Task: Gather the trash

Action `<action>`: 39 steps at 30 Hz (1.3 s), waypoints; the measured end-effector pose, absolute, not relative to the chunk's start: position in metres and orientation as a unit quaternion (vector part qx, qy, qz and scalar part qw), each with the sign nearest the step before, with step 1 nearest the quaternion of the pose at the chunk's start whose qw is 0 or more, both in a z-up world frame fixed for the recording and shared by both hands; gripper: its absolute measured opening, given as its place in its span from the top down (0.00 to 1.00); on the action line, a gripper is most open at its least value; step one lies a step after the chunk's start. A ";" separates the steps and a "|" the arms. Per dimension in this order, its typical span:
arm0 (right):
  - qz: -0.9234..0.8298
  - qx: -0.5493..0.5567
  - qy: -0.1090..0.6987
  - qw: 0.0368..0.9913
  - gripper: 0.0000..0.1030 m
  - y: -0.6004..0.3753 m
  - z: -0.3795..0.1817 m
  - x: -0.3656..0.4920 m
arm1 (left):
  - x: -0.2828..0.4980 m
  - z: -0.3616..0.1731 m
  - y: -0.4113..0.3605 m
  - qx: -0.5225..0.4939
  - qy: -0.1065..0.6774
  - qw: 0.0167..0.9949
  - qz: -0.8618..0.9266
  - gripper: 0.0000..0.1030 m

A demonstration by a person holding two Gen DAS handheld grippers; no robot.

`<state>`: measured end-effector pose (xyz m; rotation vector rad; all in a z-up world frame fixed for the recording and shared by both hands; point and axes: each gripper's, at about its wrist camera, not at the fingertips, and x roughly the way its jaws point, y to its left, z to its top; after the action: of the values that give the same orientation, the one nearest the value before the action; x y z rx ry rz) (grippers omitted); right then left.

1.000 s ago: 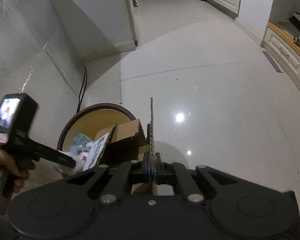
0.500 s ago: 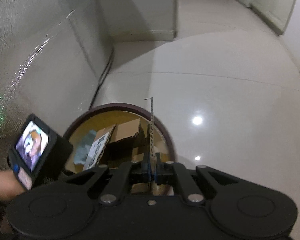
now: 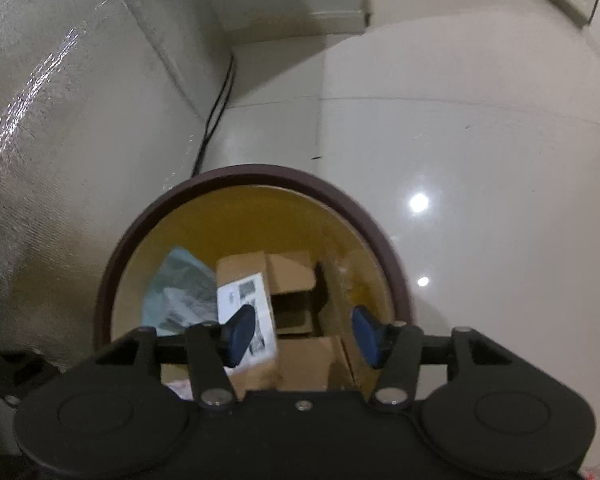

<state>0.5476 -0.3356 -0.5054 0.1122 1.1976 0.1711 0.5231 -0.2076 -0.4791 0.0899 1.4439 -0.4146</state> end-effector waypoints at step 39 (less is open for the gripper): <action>0.048 0.075 0.370 0.925 0.00 -0.383 -0.167 0.317 | 0.321 -0.156 -0.185 0.021 0.427 0.897 -0.116 0.00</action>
<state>0.3175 -0.3832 -0.1670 0.1544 0.7582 0.0976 0.3215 -0.1851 -0.1558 0.0425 0.8849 -0.2406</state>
